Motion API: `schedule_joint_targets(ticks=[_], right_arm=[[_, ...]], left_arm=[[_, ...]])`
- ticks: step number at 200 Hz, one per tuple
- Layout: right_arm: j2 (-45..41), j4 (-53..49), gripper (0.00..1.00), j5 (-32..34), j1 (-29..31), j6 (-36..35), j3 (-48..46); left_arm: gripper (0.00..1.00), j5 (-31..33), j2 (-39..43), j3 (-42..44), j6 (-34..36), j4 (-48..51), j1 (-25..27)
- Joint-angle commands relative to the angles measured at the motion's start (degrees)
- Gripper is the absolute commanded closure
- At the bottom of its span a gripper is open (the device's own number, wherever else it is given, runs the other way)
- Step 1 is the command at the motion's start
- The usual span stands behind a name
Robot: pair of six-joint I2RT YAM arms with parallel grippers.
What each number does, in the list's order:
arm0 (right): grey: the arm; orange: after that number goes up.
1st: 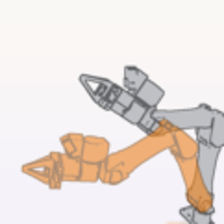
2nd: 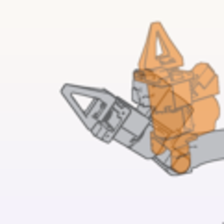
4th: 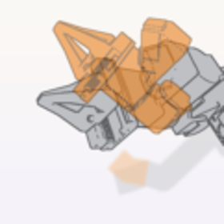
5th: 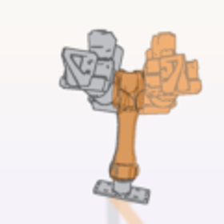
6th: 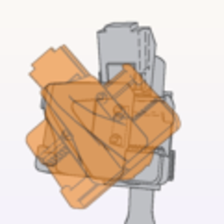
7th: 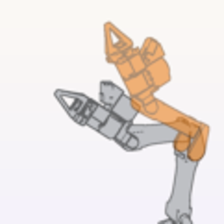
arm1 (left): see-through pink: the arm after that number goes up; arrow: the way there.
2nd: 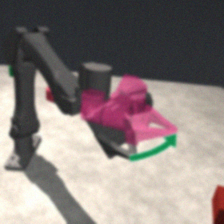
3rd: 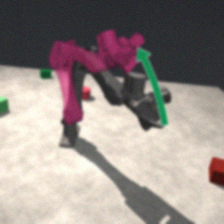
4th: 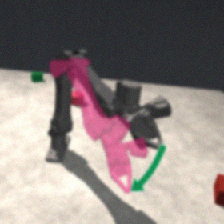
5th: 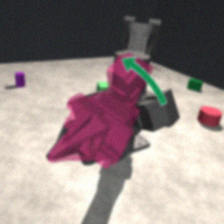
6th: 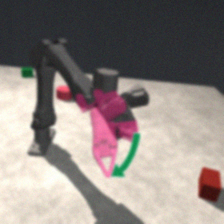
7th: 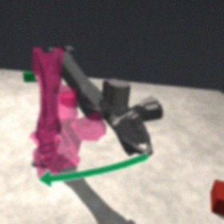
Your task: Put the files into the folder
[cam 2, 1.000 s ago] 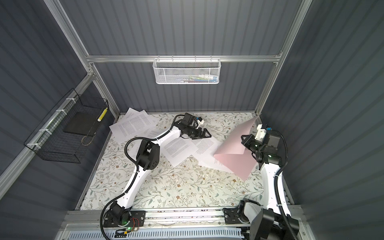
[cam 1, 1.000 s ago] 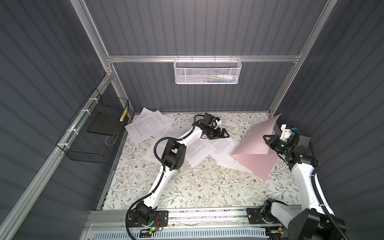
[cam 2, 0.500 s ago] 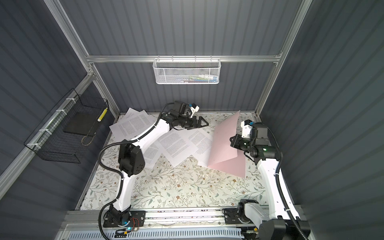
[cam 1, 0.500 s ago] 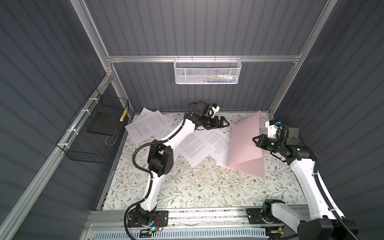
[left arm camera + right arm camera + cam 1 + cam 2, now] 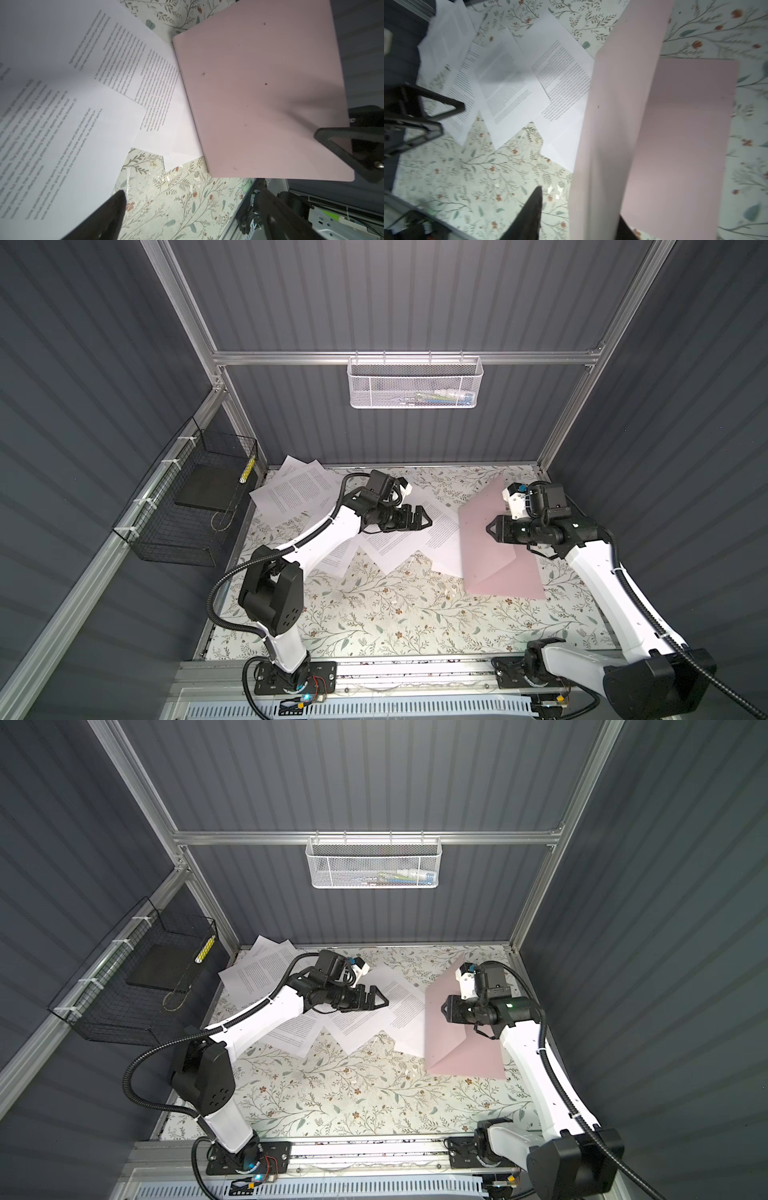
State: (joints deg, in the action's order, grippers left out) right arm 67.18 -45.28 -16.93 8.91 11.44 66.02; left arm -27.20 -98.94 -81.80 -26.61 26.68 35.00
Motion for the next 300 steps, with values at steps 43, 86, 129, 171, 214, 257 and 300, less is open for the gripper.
schedule_joint_targets(ticks=[43,86,129,171,214,257,300], right_arm=[[4.2,8.07,0.29,-12.61,7.75,5.2,7.1],[14.59,22.61,0.2,-16.05,14.3,10.62,6.71],[21.34,32.48,0.17,-15.51,16.5,14.24,5.64],[20.68,41.65,0.14,-16.29,14.38,18.66,-3.49],[21.86,47.02,0.1,-19.88,13.1,20.7,-8.94],[22.08,55.29,0.06,-24.43,11.54,23.94,-15.37],[20.34,56.45,0.05,-26.09,10.14,23.9,-18.35]], left_arm=[[0.0,0.75,8.44,-0.02,-1.44,1.45,-1.13],[0.0,-1.52,9.57,-2.8,-2.28,2.62,-4.07],[0.0,-5.63,8.7,-5.05,1.2,4.38,-4.51],[0.0,-6.09,4.24,-4.75,4.25,5.79,-4.51],[0.0,-11.46,-0.47,-4.86,3.14,1.76,-4.25],[0.0,-11.0,-7.22,-9.79,3.06,1.27,-4.32],[0.11,-13.83,-15.0,-14.66,0.77,-2.06,-4.15]])
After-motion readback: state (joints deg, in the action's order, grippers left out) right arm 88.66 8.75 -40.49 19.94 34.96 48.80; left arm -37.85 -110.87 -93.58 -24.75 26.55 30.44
